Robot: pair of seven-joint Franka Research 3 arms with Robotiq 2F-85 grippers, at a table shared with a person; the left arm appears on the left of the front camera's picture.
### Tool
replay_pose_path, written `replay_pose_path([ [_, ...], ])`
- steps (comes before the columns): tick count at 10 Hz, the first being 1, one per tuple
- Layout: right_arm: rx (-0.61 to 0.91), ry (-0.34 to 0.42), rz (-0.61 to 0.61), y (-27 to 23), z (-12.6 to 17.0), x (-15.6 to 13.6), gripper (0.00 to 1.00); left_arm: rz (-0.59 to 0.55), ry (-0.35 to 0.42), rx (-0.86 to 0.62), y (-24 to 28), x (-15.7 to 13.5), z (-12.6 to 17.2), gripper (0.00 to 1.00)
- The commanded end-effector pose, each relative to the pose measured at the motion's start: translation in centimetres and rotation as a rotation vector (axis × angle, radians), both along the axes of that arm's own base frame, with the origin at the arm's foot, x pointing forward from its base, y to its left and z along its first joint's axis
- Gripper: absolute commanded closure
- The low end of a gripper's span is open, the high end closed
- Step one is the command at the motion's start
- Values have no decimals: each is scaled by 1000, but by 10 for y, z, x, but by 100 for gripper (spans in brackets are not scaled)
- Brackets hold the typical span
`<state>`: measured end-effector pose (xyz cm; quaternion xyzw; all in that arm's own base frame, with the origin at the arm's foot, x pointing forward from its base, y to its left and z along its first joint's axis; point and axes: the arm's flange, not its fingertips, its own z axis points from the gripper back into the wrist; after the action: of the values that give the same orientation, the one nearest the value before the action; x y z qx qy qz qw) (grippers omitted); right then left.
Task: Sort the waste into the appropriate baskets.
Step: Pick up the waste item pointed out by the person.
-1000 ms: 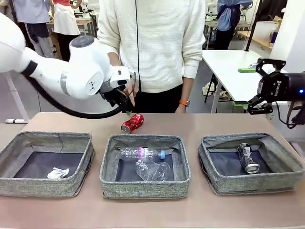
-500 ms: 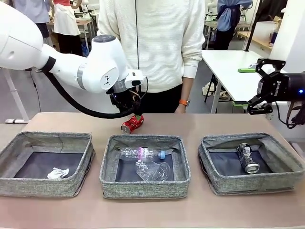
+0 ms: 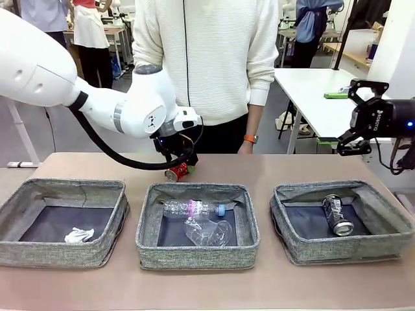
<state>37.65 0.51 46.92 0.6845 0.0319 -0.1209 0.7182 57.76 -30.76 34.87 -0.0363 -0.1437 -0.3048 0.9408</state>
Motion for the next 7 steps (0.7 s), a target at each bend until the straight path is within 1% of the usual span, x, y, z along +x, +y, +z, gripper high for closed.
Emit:
replay_pose_path([
  [1,4,-18,9,-2,2,1,0,25,-26,7,-1,6,-9,0],
  [2,4,-18,9,-2,2,1,0,25,-17,-1,1,9,-14,0],
  [4,4,-18,9,-2,2,1,0,33,-24,-16,2,12,-23,0],
  [6,4,-18,9,-2,2,1,0,38,-37,-30,3,11,-27,0],
  [7,4,-18,9,-2,2,1,0,53,-61,-30,3,10,-26,0],
])
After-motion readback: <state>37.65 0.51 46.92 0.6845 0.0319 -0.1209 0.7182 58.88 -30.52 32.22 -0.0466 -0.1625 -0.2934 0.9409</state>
